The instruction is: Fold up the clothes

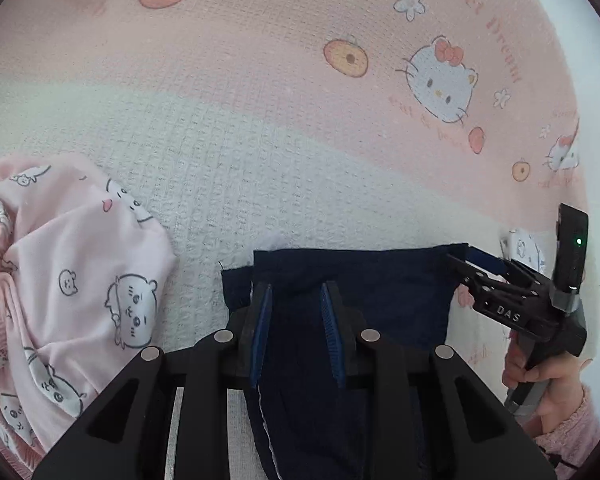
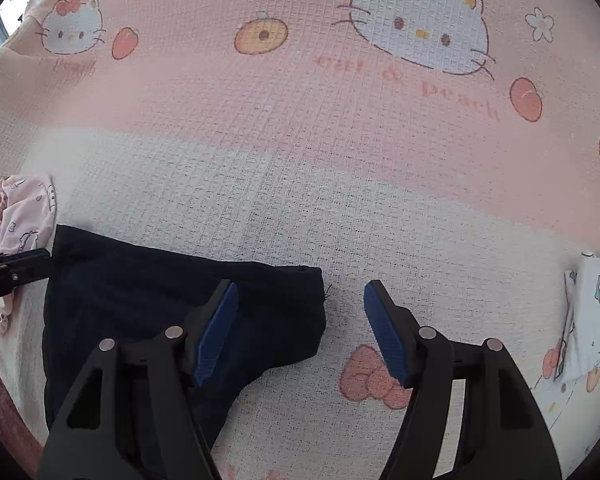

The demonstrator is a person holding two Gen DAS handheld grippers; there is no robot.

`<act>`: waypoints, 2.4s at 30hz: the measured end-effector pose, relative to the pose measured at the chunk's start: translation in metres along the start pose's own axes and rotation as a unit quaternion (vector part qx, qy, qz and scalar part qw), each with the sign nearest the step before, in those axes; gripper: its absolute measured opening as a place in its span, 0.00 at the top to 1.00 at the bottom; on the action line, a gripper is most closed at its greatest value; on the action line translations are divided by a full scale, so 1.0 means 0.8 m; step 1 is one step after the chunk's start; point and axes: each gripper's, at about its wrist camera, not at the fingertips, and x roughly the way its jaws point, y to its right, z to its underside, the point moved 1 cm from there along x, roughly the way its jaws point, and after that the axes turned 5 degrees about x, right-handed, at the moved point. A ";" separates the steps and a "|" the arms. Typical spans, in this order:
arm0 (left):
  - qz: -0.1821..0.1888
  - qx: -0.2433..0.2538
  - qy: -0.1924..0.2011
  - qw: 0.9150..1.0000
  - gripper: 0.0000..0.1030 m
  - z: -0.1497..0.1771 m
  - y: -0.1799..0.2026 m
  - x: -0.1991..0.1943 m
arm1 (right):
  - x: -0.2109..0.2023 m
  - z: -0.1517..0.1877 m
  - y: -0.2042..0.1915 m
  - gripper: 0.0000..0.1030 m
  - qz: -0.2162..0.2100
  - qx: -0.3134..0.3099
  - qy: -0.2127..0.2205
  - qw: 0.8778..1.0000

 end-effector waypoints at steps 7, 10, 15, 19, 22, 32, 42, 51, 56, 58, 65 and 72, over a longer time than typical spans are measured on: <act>-0.039 0.010 -0.018 0.999 0.73 0.002 0.000 0.015 | 0.003 -0.001 0.006 0.35 0.004 0.005 -0.005 1.000; -0.041 0.019 -0.016 0.999 0.96 0.007 0.007 0.019 | -0.003 0.001 0.010 0.34 0.012 0.007 -0.002 1.000; -0.063 0.031 -0.002 0.998 0.97 0.012 0.009 -0.002 | 0.003 -0.003 0.026 0.34 0.008 0.036 -0.011 0.999; -0.071 0.035 -0.044 0.996 0.86 0.013 -0.007 0.016 | 0.017 -0.006 0.024 0.34 0.003 0.036 -0.015 0.999; -0.065 0.037 0.007 0.997 0.85 0.003 0.000 -0.024 | 0.014 -0.009 0.031 0.34 0.018 0.054 -0.006 0.998; -0.067 0.104 -0.034 0.992 0.84 0.011 0.013 0.017 | -0.001 -0.003 0.026 0.33 0.036 0.006 0.029 0.999; -0.084 0.099 -0.046 0.991 0.81 0.074 0.056 -0.052 | -0.060 0.045 0.021 0.34 -0.037 0.082 0.011 0.996; -0.060 0.073 -0.093 0.991 0.81 0.166 0.077 -0.046 | -0.053 0.187 -0.072 0.34 -0.116 0.062 -0.072 0.989; -0.077 0.056 -0.111 0.989 0.80 0.182 0.064 -0.060 | -0.059 0.220 -0.080 0.34 -0.064 0.026 -0.077 0.995; -0.076 0.045 -0.087 0.992 0.80 0.185 0.061 -0.083 | -0.070 0.226 -0.075 0.34 -0.060 0.038 -0.069 0.995; -0.049 0.036 -0.109 0.992 0.74 0.219 0.062 -0.078 | -0.078 0.247 -0.064 0.34 -0.073 0.066 -0.057 0.994; -0.051 -0.003 -0.070 0.996 0.68 0.226 0.057 -0.116 | -0.090 0.259 -0.050 0.34 -0.070 0.063 -0.050 0.994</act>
